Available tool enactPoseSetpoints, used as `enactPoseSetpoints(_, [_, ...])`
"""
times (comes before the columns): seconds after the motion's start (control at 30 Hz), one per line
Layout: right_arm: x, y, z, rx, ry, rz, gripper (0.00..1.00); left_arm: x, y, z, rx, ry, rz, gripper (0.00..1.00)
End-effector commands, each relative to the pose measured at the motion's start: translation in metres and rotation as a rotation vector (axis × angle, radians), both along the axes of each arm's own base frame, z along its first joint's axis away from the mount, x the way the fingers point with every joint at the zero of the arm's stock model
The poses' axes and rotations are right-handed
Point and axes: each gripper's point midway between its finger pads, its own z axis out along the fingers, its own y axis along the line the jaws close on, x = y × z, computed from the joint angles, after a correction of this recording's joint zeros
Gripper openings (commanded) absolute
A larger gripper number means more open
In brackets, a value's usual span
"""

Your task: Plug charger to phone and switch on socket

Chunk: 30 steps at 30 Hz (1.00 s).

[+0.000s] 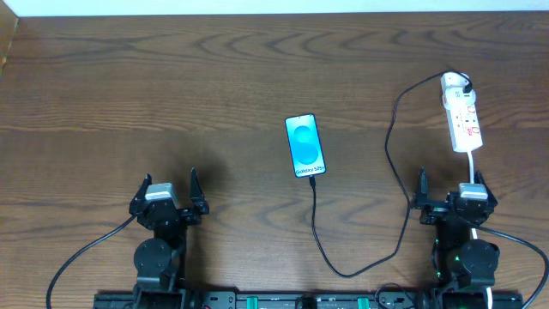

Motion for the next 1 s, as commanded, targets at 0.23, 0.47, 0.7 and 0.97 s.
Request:
enactPoseSetpoints(0.23, [-0.001,-0.002,0.000,-0.051,0.003,-0.011,0.99,-0.001,0.003,-0.017,0.008,0.053,0.014,0.89])
enactPoseSetpoints(0.47, [-0.001,-0.002,0.000,-0.050,0.002,-0.012,0.99,-0.001,0.003,-0.017,0.008,0.053,0.014,0.89])
enactPoseSetpoints(0.7, [-0.001,-0.001,0.001,-0.051,0.000,-0.007,0.99,-0.001,0.003,-0.017,0.008,0.053,0.014,0.89])
enactPoseSetpoints(0.97, [0.000,0.010,0.001,-0.051,-0.001,0.039,0.99,-0.001,0.003,-0.017,0.008,0.053,0.014,0.89])
